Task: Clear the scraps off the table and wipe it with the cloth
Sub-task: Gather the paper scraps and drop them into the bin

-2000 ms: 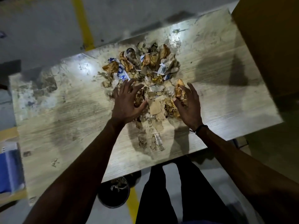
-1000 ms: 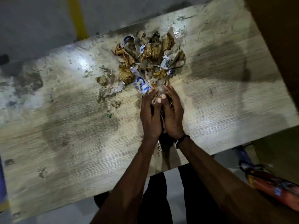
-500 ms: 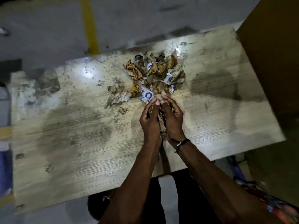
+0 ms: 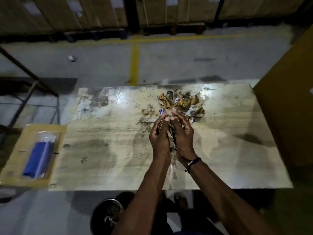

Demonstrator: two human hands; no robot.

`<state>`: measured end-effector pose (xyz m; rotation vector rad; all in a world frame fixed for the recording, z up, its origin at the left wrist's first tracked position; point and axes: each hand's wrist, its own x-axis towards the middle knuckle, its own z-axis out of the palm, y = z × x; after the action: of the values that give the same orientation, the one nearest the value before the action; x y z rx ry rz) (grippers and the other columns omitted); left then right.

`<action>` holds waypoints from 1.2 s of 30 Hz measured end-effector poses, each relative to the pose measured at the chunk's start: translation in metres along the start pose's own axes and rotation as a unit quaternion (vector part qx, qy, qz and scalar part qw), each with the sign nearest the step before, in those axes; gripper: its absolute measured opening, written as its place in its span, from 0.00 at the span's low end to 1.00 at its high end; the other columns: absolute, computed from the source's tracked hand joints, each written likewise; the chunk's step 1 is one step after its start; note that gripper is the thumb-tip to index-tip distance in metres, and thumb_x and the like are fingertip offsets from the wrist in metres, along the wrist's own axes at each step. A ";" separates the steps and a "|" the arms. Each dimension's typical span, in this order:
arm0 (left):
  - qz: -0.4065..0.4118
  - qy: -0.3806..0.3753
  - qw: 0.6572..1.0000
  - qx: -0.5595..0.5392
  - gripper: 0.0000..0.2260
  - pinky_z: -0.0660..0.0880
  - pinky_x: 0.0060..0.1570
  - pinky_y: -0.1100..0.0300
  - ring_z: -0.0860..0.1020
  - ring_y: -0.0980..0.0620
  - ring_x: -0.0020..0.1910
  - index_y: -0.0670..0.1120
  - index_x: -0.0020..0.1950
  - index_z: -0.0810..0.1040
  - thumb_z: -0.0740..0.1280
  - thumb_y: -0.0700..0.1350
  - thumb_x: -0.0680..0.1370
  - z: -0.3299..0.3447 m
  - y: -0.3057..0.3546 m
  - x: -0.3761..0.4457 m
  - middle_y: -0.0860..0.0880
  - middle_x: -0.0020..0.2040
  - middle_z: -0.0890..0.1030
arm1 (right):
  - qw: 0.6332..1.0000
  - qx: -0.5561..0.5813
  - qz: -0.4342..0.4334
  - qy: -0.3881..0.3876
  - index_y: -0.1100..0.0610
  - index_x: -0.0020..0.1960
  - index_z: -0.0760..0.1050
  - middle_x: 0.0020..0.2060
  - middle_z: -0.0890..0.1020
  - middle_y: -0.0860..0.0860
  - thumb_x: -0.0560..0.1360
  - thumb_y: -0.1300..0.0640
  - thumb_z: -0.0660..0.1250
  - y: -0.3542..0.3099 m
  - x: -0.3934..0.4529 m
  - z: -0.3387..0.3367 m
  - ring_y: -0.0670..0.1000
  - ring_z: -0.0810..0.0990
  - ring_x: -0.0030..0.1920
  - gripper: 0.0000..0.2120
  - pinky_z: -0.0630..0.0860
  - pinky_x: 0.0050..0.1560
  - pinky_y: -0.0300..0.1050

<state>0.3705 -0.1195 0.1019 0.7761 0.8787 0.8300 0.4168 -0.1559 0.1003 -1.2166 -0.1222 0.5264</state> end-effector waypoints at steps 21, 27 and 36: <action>0.185 0.320 0.922 -0.114 0.08 0.79 0.56 0.59 0.83 0.50 0.62 0.47 0.58 0.85 0.70 0.38 0.82 -0.197 0.068 -0.150 0.47 0.60 0.86 | 0.928 -0.054 0.140 -0.341 0.58 0.60 0.83 0.56 0.88 0.49 0.81 0.65 0.69 0.035 -0.231 0.087 0.54 0.85 0.61 0.10 0.79 0.67 0.55; 0.188 0.379 0.888 -0.179 0.10 0.79 0.60 0.55 0.82 0.45 0.64 0.46 0.61 0.86 0.74 0.43 0.80 -0.291 0.060 -0.202 0.44 0.62 0.86 | 0.895 -0.088 0.197 -0.390 0.66 0.65 0.80 0.60 0.86 0.50 0.81 0.65 0.70 0.090 -0.320 0.103 0.52 0.84 0.63 0.13 0.77 0.70 0.55; 0.080 0.438 0.869 -0.216 0.09 0.79 0.54 0.63 0.85 0.56 0.53 0.46 0.56 0.86 0.70 0.35 0.81 -0.432 0.028 -0.237 0.50 0.54 0.88 | 0.873 -0.185 0.248 -0.378 0.59 0.64 0.82 0.63 0.85 0.51 0.82 0.65 0.68 0.199 -0.418 0.109 0.51 0.84 0.63 0.12 0.79 0.66 0.50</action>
<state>-0.1075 -0.2116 0.0224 0.0288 1.3617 1.5161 -0.0520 -0.2014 0.0347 -1.3533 -0.6082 1.4780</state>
